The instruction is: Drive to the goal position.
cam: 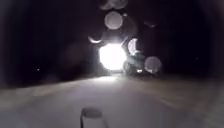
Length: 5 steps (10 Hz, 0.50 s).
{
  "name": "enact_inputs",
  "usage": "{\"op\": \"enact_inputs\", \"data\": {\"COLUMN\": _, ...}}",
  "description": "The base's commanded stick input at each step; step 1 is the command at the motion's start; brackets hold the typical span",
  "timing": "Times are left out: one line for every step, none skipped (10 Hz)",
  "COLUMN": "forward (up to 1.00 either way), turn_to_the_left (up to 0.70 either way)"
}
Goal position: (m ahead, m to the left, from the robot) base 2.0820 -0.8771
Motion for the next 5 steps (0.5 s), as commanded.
{"op": "enact_inputs", "data": {"forward": 1.0, "turn_to_the_left": 0.4}}
{"op": "enact_inputs", "data": {"forward": 1.0, "turn_to_the_left": 0.4}}
{"op": "enact_inputs", "data": {"forward": 1.0, "turn_to_the_left": 0.4}}
{"op": "enact_inputs", "data": {"forward": 1.0, "turn_to_the_left": 0.4}}
{"op": "enact_inputs", "data": {"forward": 1.0, "turn_to_the_left": 0.4}}
